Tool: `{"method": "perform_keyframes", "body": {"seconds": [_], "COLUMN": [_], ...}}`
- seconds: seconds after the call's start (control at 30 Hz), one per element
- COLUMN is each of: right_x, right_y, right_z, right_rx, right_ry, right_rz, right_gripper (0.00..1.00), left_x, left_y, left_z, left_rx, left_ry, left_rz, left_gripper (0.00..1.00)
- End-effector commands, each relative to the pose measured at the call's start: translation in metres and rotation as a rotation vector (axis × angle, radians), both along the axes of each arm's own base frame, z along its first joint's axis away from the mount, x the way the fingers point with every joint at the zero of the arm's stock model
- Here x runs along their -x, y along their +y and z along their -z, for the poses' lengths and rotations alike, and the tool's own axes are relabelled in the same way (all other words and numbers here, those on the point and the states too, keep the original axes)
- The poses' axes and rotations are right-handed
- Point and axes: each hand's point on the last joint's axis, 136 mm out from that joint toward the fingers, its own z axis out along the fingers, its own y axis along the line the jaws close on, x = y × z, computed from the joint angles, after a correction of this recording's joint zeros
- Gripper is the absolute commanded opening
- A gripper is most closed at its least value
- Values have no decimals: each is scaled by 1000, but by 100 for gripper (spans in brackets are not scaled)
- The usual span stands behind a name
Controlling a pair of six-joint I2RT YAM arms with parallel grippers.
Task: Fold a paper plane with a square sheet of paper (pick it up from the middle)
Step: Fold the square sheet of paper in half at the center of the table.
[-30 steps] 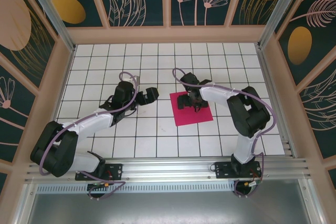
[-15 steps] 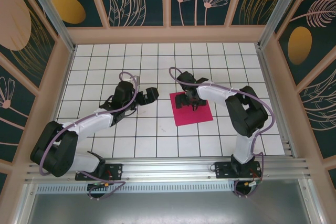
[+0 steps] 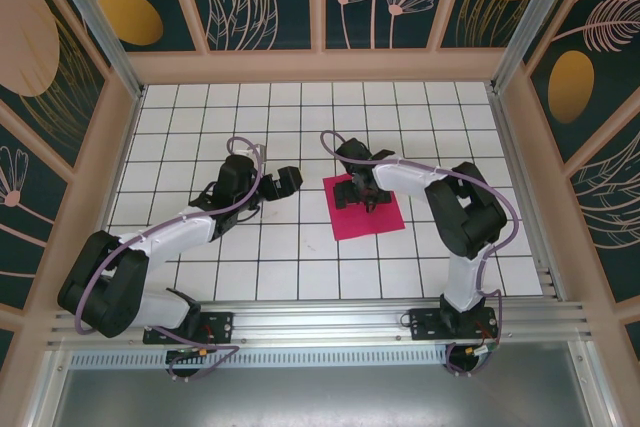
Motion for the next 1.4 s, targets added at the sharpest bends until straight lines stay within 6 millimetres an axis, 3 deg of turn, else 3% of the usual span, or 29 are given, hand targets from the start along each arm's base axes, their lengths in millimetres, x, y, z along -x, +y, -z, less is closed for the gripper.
{"method": "perform_keyframes", "body": {"seconds": [0.0, 0.17, 0.37, 0.57, 0.73, 0.97, 1.07, 1.23, 1.33, 1.37], "right_x": [22, 15, 8, 7, 4, -3, -4, -7, -5, -12], "right_y": [-6, 2, 8, 19, 39, 80, 90, 88, 77, 63], "right_z": [29, 15, 1, -15, -43, -103, -114, -107, -79, -70], "right_rx": [31, -17, -65, -149, -288, -640, -762, -877, -800, -767], "right_ry": [103, 71, 41, 27, 1, -63, -52, -29, -1, -9], "right_rz": [-22, -12, 6, 12, 4, -6, -4, 60, 122, 162], "right_gripper": [93, 87, 72, 47, 43, 39, 39, 39, 39, 41], "left_x": [2, 2, 1, 0, 0, -2, -2, -1, 1, 1], "left_y": [0, 0, -1, -1, -1, 3, 5, 4, 0, -1], "left_z": [-5, -4, -6, -7, -10, -19, -27, -31, -31, -33], "left_rx": [-7, -10, -5, -7, -3, 6, 11, 16, 28, 32], "left_ry": [-18, -16, -18, -20, -26, -51, -74, -83, -78, -80], "left_rz": [13, 14, 10, 11, 10, -16, -26, -16, 4, 11], "left_gripper": [99, 98, 99, 99, 99, 98, 98, 99, 99, 99]}}
